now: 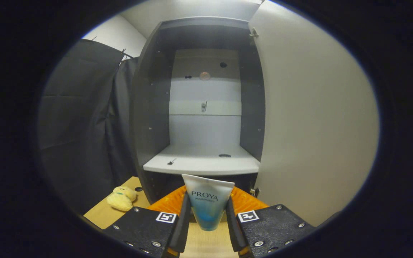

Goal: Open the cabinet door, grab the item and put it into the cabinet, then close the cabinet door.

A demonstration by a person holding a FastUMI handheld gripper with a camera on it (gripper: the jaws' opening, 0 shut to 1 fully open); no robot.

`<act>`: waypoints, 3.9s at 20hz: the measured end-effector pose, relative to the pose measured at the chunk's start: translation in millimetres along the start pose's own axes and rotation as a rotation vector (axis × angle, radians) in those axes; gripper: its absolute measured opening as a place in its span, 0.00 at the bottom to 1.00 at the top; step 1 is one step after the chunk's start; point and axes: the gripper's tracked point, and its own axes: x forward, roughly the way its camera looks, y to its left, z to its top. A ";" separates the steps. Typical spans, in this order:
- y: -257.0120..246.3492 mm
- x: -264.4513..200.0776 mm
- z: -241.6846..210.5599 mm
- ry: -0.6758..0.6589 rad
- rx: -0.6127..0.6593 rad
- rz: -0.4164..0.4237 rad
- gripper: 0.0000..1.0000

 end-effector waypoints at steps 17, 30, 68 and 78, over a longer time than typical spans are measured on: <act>24.1 213.7 78.5 -0.023 -0.058 0.059 0.48; 22.2 226.4 53.6 -0.025 -0.092 0.006 0.55; -8.2 -224.2 12.3 0.060 0.163 0.280 0.95; -215.8 -303.5 9.6 0.022 0.160 -0.004 0.94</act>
